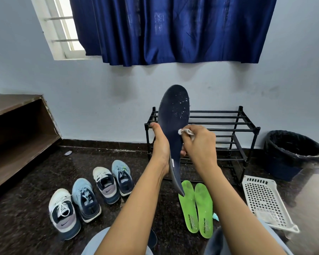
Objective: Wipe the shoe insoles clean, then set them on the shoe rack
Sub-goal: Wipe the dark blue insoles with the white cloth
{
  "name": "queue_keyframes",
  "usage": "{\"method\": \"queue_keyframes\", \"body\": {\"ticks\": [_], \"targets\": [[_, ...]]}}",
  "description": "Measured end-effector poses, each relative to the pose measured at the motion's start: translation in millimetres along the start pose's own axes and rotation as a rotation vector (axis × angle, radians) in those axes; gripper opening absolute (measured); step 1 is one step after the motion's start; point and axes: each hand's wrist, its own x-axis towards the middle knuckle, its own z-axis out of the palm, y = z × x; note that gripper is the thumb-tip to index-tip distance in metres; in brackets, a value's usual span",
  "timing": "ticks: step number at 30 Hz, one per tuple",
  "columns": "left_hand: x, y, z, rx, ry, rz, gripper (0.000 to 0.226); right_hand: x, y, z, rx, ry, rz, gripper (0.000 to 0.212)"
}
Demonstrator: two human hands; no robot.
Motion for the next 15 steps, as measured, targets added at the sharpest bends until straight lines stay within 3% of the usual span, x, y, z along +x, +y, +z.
{"method": "queue_keyframes", "body": {"ticks": [3,9,15], "targets": [[-3,-3,3,0.016,-0.016,-0.014,0.085,5,-1,-7,-0.046,0.101,0.007,0.015],[2,-1,3,-0.018,0.014,0.007,0.086,-6,6,-4,0.008,-0.069,0.046,0.018],[-6,-7,10,0.097,-0.036,0.011,0.076,14,11,-10,-0.095,0.156,0.015,0.012]]}}
